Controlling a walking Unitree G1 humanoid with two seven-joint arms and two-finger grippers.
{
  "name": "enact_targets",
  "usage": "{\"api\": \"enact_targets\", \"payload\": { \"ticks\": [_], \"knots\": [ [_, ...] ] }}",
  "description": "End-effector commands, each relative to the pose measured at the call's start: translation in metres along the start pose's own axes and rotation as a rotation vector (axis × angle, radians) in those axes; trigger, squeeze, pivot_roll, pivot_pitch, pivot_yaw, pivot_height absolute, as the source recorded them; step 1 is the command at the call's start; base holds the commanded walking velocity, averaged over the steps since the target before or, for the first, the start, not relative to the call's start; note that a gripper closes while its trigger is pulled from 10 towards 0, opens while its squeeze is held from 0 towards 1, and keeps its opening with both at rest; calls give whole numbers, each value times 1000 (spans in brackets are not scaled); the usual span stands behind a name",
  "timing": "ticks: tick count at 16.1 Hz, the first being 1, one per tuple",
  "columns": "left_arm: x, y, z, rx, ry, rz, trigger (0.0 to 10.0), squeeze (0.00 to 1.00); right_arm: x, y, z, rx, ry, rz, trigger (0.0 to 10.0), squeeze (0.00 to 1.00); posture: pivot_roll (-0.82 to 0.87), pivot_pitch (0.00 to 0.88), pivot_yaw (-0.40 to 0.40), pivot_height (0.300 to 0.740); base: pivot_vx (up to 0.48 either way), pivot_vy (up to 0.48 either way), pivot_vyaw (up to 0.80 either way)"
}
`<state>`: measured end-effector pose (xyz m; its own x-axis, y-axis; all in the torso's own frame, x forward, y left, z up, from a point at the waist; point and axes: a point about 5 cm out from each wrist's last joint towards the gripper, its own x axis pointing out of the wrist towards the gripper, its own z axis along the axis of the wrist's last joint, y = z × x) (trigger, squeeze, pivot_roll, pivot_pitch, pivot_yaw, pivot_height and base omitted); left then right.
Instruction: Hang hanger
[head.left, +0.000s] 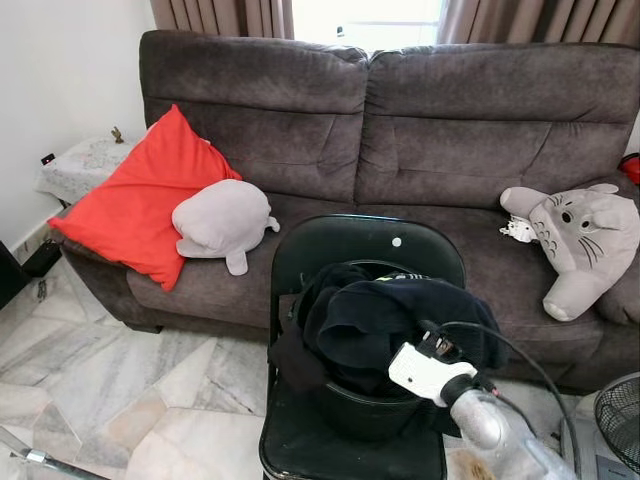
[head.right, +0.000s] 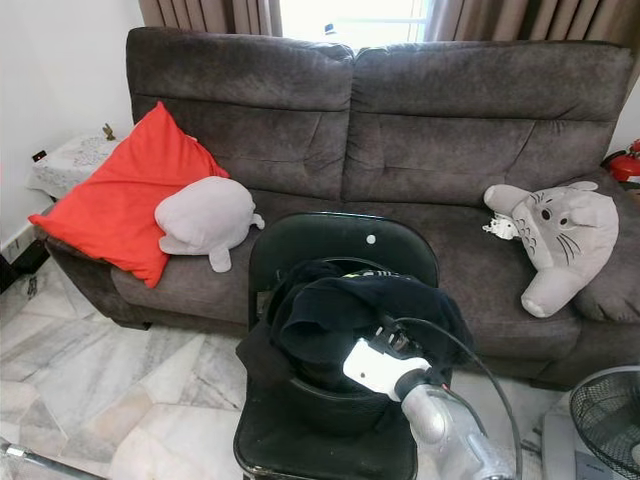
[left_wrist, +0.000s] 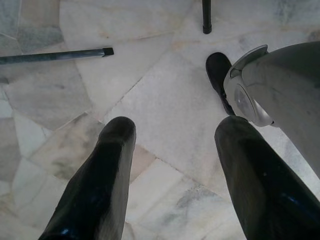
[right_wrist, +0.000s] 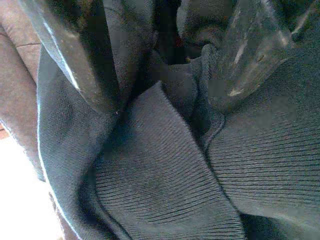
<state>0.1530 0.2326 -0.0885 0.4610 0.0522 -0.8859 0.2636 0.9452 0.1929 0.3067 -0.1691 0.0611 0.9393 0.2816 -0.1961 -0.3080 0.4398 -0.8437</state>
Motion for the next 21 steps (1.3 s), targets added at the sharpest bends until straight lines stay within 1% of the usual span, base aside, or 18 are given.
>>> {"api": "enact_targets", "payload": {
  "ticks": [1,3,6,9,12,14,16,21],
  "knots": [
    [-1,4,-3,-4,11,12,10000,0,4,-3,1,-26,-13,11,10000,0,55,7,53,740,0,0,0],
    [-1,4,-3,-3,10,14,10000,0,10,-7,2,-41,-34,33,10000,0,61,3,54,740,0,0,0],
    [-1,4,-3,-5,10,17,10000,0,12,-7,8,-45,-80,41,10000,0,66,0,55,740,0,0,0],
    [-1,4,-3,-2,11,16,10000,0,9,-4,11,-51,-110,25,10000,0,63,1,58,740,0,0,0],
    [-1,5,-3,1,11,15,10000,0,3,2,10,-107,-129,17,10000,0,60,3,59,740,0,0,0],
    [-1,5,-2,1,10,14,10000,0,1,7,11,-82,-152,56,10000,0,60,3,58,740,0,0,0],
    [-1,5,-2,0,10,15,10000,0,2,6,8,-101,-132,55,10000,0,60,3,58,740,0,0,0],
    [-1,5,-2,-1,9,16,10000,0,10,-4,2,-128,-97,50,10000,0,70,4,56,740,0,0,0]
  ]
}}
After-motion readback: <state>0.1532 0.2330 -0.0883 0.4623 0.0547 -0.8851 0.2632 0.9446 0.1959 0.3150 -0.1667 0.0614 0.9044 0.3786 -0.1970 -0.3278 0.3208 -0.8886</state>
